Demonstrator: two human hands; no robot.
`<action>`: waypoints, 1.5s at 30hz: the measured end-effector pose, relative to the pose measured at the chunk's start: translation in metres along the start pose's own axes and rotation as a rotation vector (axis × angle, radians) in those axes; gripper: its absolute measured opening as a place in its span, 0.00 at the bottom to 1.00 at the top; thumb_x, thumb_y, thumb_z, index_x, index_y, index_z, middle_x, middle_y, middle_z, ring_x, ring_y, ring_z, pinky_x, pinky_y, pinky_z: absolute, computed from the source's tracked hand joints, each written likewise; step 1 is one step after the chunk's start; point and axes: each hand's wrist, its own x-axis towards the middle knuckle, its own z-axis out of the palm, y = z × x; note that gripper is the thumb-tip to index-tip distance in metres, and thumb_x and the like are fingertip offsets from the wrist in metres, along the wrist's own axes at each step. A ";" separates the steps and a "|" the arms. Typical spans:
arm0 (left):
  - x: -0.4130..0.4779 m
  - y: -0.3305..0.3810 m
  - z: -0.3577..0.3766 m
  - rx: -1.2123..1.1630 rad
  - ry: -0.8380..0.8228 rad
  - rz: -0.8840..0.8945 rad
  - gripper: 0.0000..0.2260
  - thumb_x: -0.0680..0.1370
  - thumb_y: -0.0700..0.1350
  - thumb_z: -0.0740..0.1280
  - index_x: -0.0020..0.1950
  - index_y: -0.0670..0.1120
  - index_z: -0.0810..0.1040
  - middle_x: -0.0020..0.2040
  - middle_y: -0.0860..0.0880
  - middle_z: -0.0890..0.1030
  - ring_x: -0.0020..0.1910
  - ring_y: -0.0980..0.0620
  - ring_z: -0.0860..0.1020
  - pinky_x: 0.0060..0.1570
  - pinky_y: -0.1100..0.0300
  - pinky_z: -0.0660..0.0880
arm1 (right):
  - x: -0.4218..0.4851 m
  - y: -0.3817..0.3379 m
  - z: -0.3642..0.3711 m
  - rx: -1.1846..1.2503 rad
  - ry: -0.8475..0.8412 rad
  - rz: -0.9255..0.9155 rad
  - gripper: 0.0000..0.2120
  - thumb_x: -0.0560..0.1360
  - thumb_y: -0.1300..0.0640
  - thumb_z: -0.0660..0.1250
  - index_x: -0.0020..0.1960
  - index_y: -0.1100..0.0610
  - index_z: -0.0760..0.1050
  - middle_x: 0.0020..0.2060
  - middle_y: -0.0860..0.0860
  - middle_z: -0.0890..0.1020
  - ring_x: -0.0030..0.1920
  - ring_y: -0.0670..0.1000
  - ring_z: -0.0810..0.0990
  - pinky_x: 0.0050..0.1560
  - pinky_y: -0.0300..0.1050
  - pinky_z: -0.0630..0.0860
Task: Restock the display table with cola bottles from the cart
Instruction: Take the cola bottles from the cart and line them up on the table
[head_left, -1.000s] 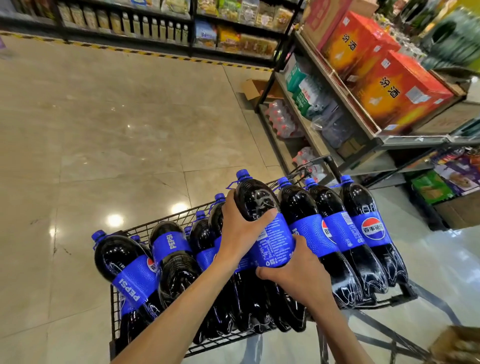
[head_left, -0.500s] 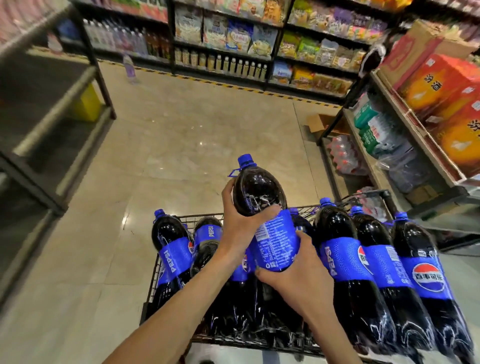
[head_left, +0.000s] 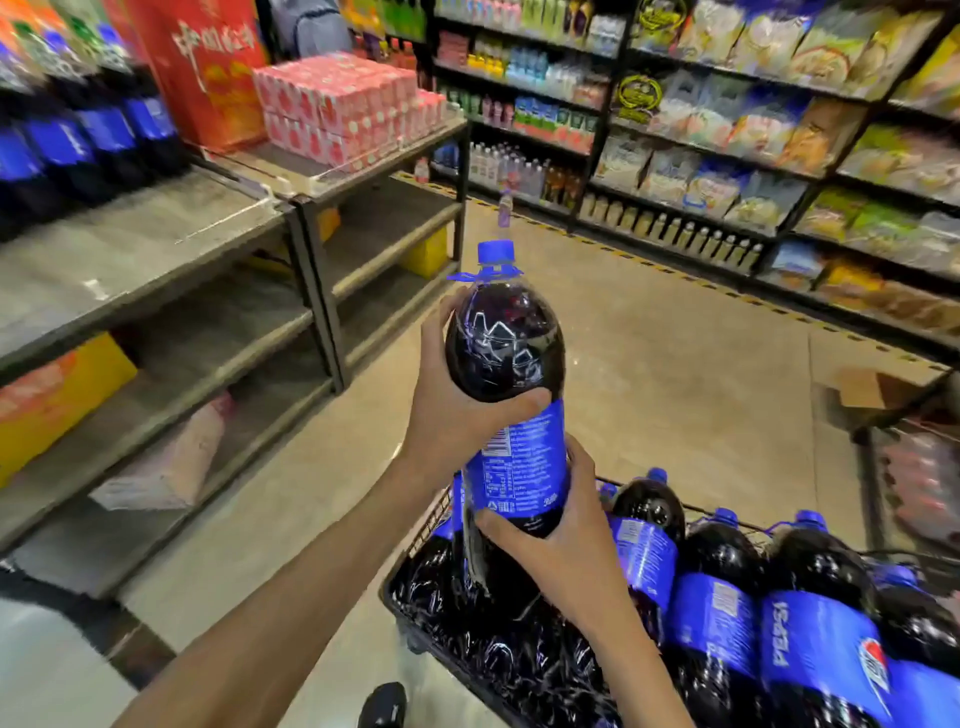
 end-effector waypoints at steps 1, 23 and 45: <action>0.001 0.005 -0.015 0.019 0.025 0.017 0.48 0.59 0.45 0.83 0.75 0.51 0.63 0.70 0.54 0.74 0.67 0.56 0.76 0.64 0.57 0.75 | 0.004 -0.003 0.008 0.017 -0.052 -0.023 0.40 0.59 0.41 0.80 0.63 0.24 0.60 0.60 0.33 0.77 0.59 0.36 0.78 0.55 0.35 0.74; 0.023 0.047 -0.400 0.242 0.423 0.152 0.46 0.61 0.39 0.82 0.74 0.49 0.62 0.69 0.53 0.74 0.69 0.56 0.75 0.67 0.61 0.71 | 0.100 -0.122 0.361 0.119 -0.700 -0.217 0.43 0.54 0.45 0.83 0.66 0.47 0.71 0.57 0.44 0.84 0.57 0.46 0.83 0.59 0.50 0.80; 0.138 0.012 -0.657 0.421 0.736 0.161 0.47 0.61 0.47 0.82 0.74 0.44 0.61 0.71 0.46 0.71 0.70 0.53 0.73 0.69 0.59 0.70 | 0.244 -0.217 0.634 0.127 -1.011 -0.281 0.46 0.53 0.43 0.84 0.67 0.46 0.71 0.57 0.42 0.83 0.57 0.43 0.82 0.57 0.44 0.79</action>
